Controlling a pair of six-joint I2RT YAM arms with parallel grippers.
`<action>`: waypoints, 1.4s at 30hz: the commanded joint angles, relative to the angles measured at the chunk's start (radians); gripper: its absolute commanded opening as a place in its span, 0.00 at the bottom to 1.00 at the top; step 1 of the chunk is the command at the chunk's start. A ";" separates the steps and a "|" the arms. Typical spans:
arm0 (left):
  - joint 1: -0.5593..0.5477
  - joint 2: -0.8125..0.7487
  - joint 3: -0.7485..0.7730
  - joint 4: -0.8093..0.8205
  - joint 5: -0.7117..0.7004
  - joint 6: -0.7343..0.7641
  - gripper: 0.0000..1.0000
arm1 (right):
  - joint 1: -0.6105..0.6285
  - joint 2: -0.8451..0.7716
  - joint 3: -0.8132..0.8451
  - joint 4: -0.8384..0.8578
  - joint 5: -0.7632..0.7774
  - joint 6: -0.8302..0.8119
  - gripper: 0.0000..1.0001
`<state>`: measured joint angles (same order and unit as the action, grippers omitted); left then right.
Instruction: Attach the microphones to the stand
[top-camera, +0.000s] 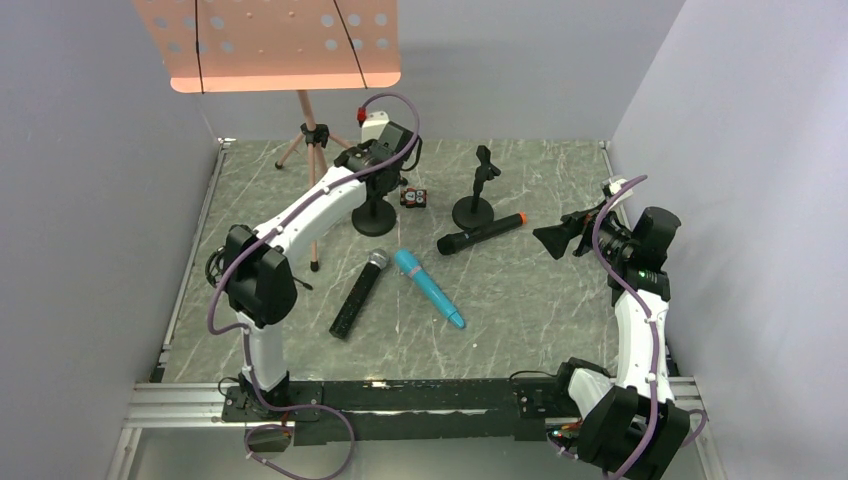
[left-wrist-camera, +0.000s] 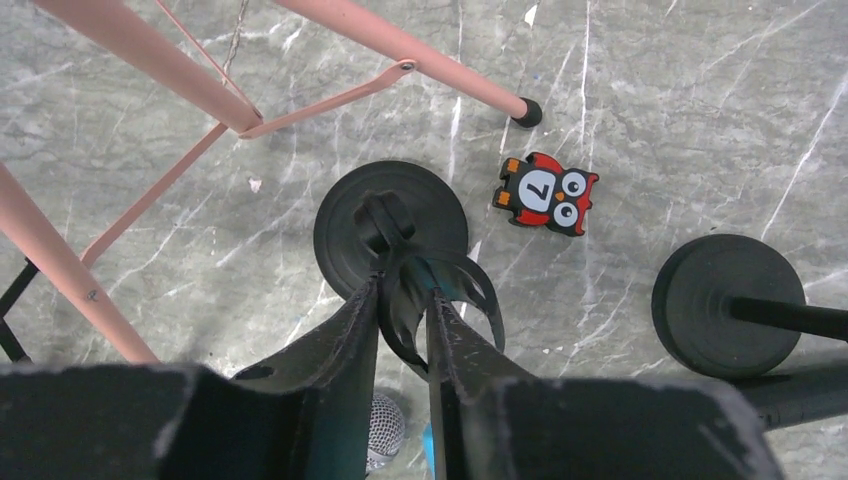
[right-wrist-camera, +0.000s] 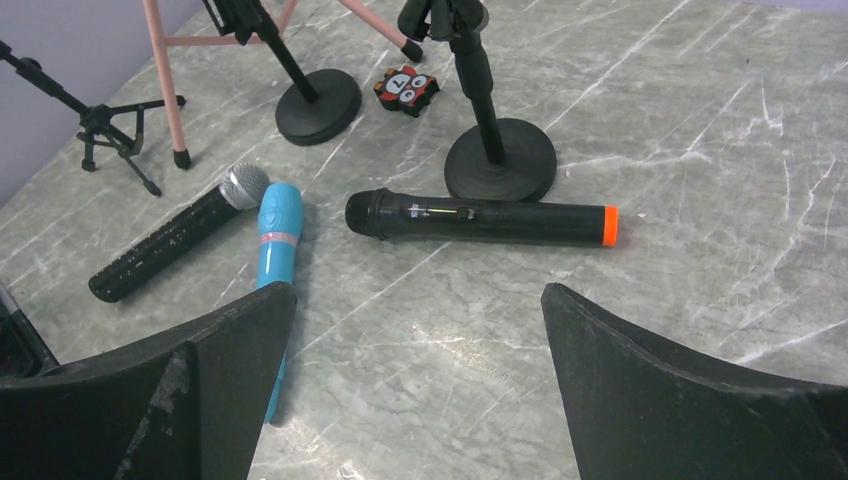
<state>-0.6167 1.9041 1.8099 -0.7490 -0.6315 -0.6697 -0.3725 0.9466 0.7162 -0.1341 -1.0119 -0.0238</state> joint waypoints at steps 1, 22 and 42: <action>-0.002 0.017 0.070 -0.007 -0.028 0.033 0.22 | 0.001 -0.019 0.029 0.018 -0.014 -0.016 1.00; -0.019 -0.204 -0.001 0.160 0.132 0.221 0.00 | 0.001 -0.017 0.029 0.014 -0.008 -0.021 1.00; -0.194 -0.538 -0.220 0.273 0.497 0.461 0.00 | 0.013 0.002 0.023 0.024 -0.032 -0.003 1.00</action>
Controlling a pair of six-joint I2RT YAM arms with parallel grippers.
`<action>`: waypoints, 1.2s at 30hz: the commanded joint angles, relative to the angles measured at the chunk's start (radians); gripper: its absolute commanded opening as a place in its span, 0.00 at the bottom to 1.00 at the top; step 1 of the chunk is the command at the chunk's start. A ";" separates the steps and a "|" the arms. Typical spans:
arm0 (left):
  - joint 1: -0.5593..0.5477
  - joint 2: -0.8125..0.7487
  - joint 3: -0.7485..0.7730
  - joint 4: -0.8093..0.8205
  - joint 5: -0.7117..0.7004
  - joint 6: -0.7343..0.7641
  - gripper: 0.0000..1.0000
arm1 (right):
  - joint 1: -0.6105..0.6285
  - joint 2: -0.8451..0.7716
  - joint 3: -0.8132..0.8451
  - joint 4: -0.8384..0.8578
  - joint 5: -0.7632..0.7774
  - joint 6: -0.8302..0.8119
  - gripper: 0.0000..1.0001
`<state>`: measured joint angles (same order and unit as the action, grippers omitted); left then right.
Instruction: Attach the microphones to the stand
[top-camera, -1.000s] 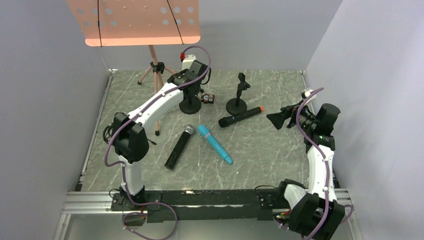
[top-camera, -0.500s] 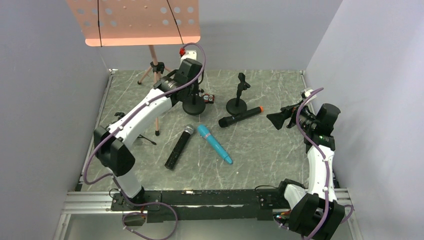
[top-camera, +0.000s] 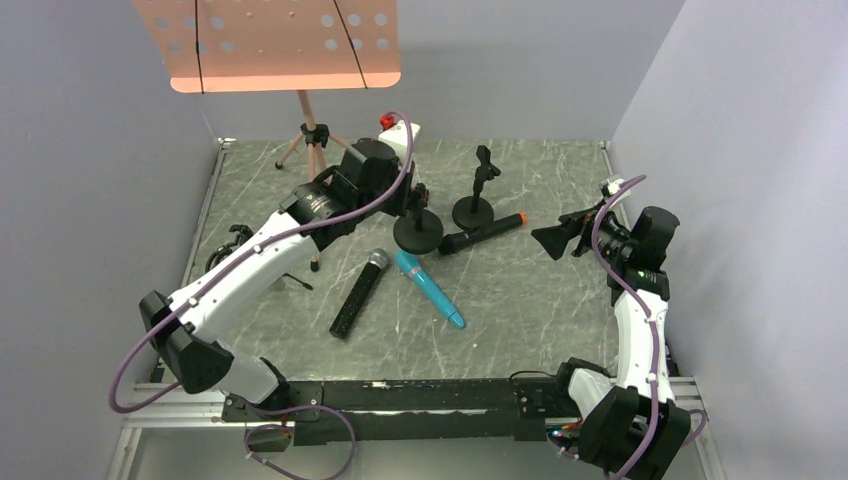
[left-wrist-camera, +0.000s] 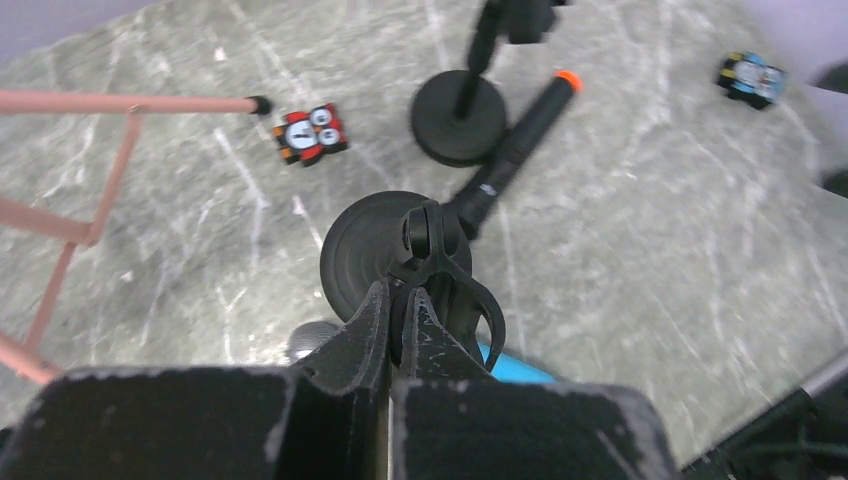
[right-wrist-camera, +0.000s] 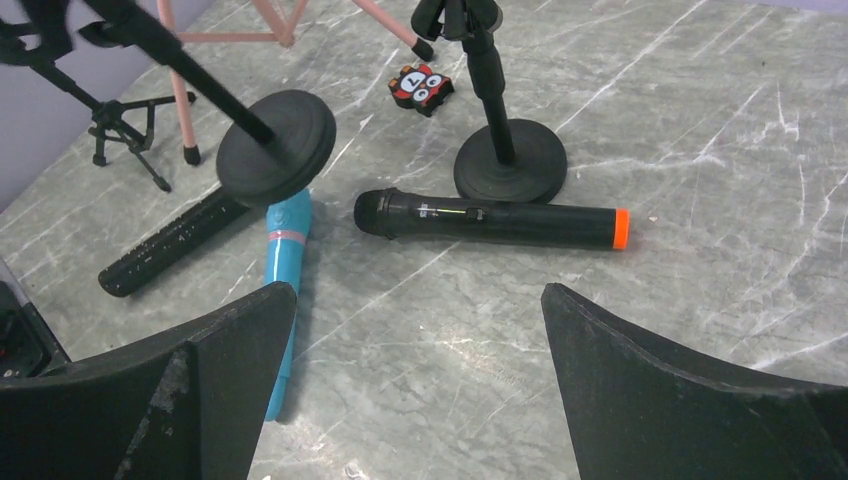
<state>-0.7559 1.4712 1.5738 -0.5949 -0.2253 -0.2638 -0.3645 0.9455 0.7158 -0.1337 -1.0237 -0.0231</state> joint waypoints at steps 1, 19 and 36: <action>-0.070 -0.113 0.016 0.117 0.097 0.055 0.00 | 0.005 0.003 0.022 0.024 -0.018 -0.003 1.00; -0.353 0.011 0.096 0.211 0.205 0.040 0.00 | 0.005 0.006 0.027 0.016 -0.020 -0.012 1.00; -0.398 0.107 0.090 0.346 0.323 0.102 0.00 | 0.004 0.009 0.043 -0.012 0.000 -0.040 1.00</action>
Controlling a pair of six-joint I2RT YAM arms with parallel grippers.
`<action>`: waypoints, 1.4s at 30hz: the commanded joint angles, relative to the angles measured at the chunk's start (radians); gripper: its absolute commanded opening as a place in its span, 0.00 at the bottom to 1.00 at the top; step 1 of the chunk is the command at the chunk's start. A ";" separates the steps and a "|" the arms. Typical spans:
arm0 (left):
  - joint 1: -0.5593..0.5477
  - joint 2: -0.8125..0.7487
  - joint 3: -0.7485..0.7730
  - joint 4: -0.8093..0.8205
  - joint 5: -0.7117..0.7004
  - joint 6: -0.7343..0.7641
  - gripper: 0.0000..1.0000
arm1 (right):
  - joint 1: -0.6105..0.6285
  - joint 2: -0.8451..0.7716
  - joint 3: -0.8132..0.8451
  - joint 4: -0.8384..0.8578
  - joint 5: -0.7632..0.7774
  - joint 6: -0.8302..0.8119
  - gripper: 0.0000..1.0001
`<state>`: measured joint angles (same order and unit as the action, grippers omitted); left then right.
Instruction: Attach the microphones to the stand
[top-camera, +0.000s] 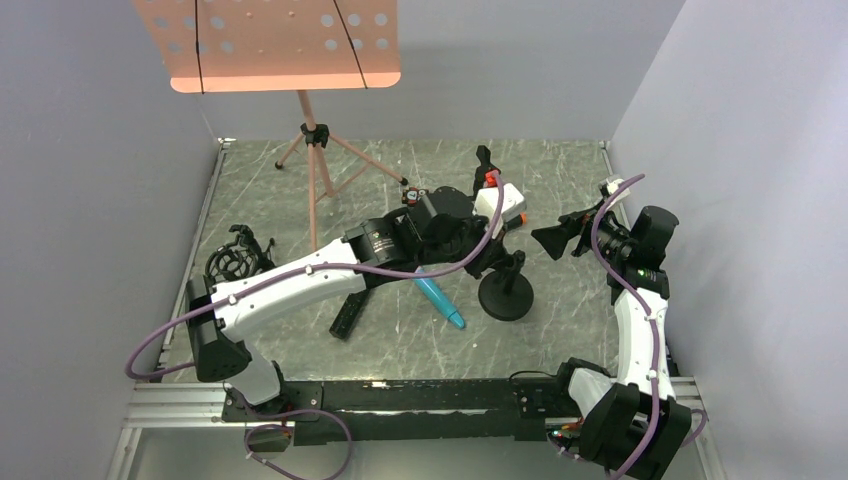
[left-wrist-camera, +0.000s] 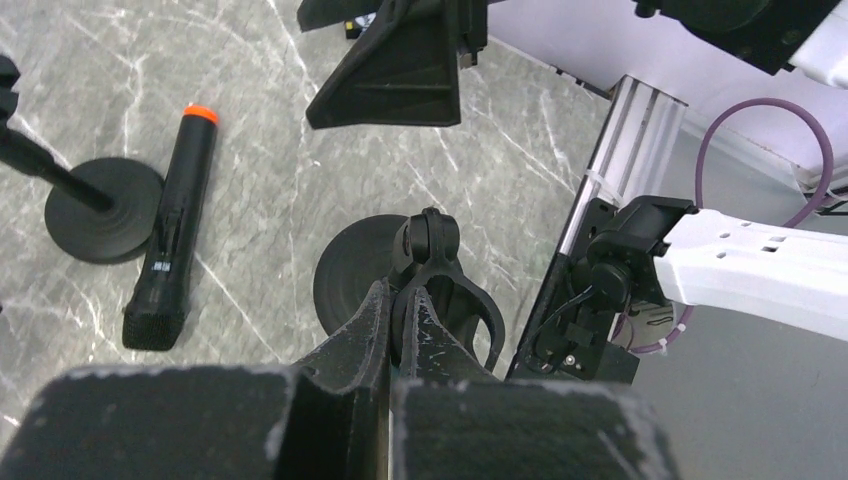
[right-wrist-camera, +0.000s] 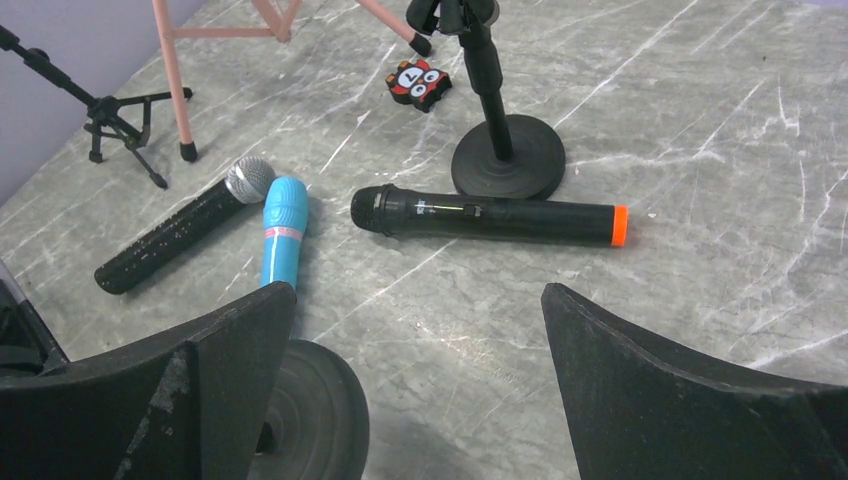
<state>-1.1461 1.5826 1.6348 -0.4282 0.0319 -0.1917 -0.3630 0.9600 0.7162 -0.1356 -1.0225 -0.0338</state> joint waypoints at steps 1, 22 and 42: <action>-0.007 0.001 0.026 0.181 0.076 0.036 0.00 | 0.001 -0.007 0.042 -0.011 -0.001 -0.029 1.00; 0.025 0.085 -0.238 0.416 0.113 0.080 0.21 | 0.002 -0.023 0.037 -0.006 -0.005 -0.036 1.00; 0.093 -0.366 -0.527 0.324 0.021 0.045 0.90 | 0.002 -0.034 0.036 -0.024 -0.047 -0.074 1.00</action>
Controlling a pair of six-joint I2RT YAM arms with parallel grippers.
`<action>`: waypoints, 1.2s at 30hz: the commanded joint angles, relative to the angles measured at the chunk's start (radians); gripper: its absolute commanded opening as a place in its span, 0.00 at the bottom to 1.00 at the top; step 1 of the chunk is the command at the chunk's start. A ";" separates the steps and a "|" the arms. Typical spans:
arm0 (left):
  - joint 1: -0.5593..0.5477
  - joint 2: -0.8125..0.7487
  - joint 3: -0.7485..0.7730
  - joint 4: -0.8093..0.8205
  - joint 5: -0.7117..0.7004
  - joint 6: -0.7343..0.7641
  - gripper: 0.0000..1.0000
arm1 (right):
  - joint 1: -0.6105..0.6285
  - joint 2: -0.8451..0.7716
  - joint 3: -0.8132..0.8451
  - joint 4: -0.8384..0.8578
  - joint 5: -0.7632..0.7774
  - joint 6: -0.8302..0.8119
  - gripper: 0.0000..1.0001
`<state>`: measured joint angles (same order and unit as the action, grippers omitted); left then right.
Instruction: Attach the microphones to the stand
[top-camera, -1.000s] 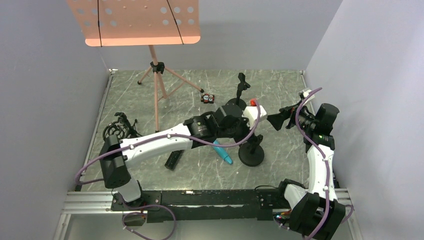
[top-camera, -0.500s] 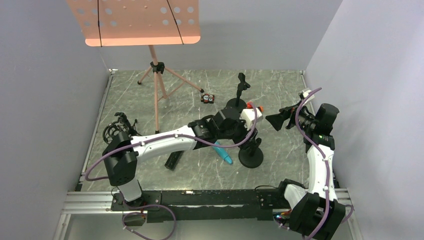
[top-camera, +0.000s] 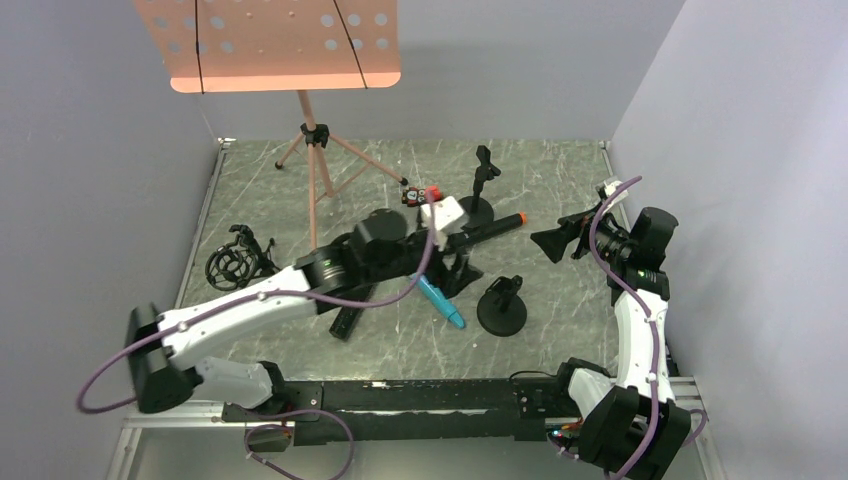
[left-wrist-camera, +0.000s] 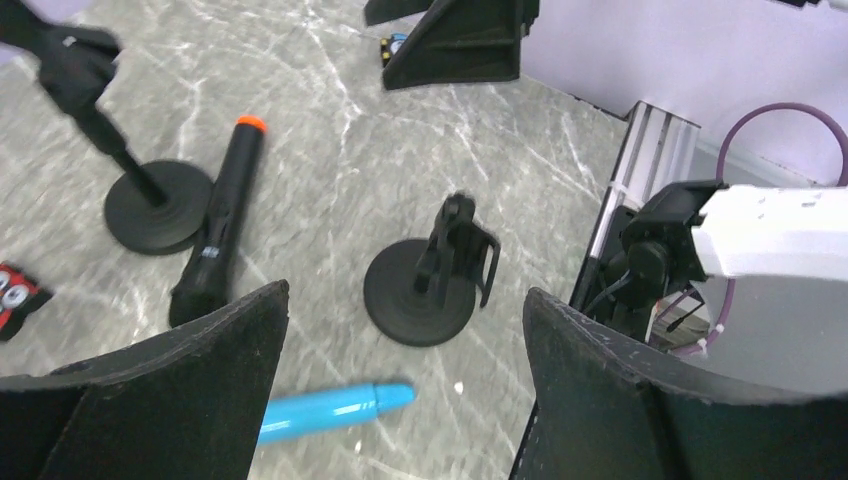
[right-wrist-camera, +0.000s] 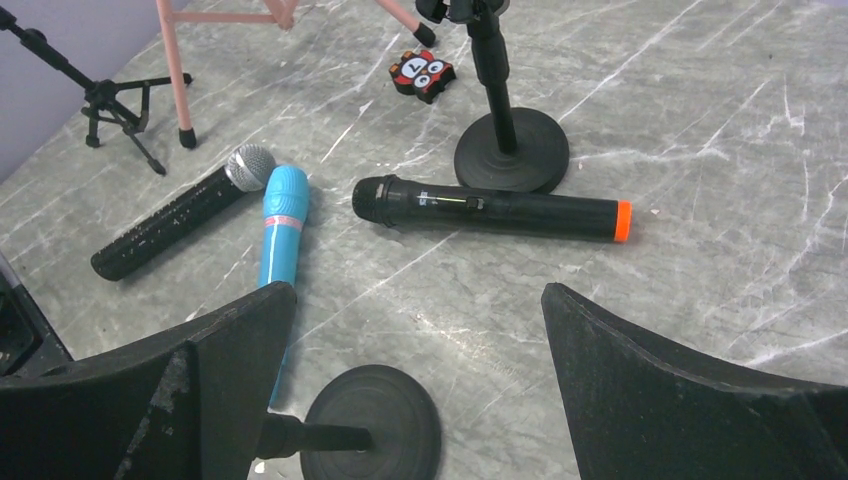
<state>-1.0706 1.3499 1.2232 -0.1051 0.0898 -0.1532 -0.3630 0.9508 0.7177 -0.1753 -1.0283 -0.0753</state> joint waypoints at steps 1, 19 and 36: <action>0.021 -0.176 -0.164 -0.005 -0.047 0.006 0.90 | 0.003 -0.028 0.033 0.014 -0.050 -0.039 1.00; 0.311 -0.198 -0.504 -0.058 -0.101 -0.647 0.95 | 0.003 -0.018 0.028 0.011 -0.074 -0.055 1.00; 0.190 0.368 0.099 -0.609 -0.414 -0.940 0.94 | 0.014 -0.013 0.023 0.030 -0.094 -0.028 1.00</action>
<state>-0.8787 1.6947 1.2930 -0.6273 -0.2787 -1.0355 -0.3550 0.9348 0.7177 -0.1776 -1.0878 -0.1005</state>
